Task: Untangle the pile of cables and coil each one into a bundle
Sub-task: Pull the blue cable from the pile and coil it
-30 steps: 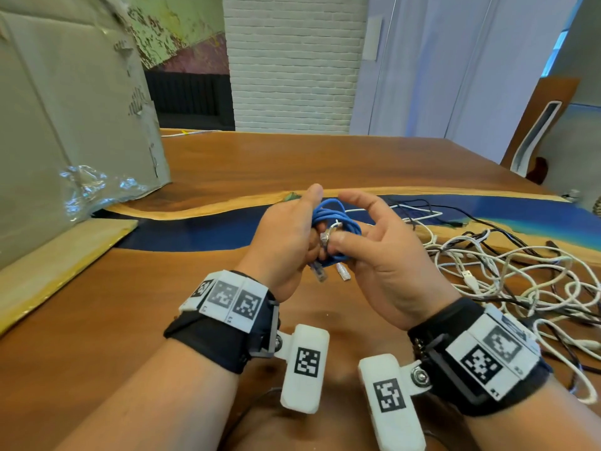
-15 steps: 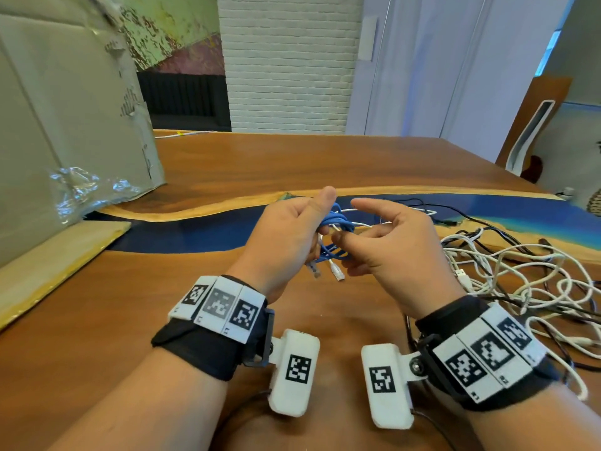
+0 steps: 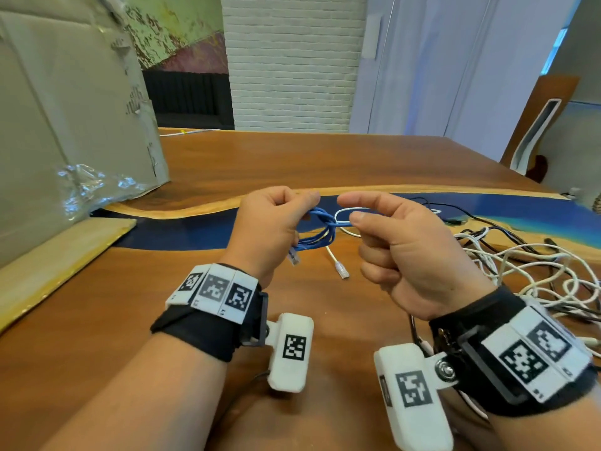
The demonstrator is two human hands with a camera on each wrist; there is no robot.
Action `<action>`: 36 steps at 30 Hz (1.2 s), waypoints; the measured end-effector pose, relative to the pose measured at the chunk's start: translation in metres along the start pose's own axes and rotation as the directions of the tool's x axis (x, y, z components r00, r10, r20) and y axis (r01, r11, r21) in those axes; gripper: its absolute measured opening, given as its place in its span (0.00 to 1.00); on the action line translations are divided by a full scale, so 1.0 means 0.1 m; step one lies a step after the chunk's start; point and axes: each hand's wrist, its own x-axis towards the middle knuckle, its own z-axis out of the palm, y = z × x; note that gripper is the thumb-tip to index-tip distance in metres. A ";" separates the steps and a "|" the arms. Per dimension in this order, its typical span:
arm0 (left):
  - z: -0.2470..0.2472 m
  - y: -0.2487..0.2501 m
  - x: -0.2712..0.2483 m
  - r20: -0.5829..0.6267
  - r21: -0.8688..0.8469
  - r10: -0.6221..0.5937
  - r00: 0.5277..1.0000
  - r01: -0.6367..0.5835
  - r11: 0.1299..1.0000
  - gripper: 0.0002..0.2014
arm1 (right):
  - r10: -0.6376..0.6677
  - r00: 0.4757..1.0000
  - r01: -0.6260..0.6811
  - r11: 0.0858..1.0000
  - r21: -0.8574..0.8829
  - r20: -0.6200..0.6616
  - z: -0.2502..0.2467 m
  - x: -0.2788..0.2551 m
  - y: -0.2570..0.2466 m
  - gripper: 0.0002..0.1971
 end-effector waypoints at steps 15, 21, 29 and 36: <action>-0.03 0.20 -0.10 0.448 0.058 -0.175 0.877 0.167 0.984 0.16 | -0.217 0.976 0.213 0.945 -0.247 0.012 -0.28 0.01 -0.23 0.13; -0.02 0.20 -0.10 0.468 0.098 -0.137 0.873 0.103 0.990 0.03 | -0.138 0.990 0.136 0.977 -0.164 -0.002 -0.40 0.06 -0.20 0.12; -0.01 0.21 -0.10 0.351 -0.229 -0.168 0.921 0.259 0.938 0.15 | -0.307 0.952 0.252 0.781 -0.571 0.001 -0.31 0.06 -0.11 0.12; 0.08 0.34 -0.16 0.357 -0.441 -0.194 0.914 0.348 0.827 0.20 | -0.480 0.876 0.347 0.557 -0.755 0.049 -0.15 0.04 -0.08 0.15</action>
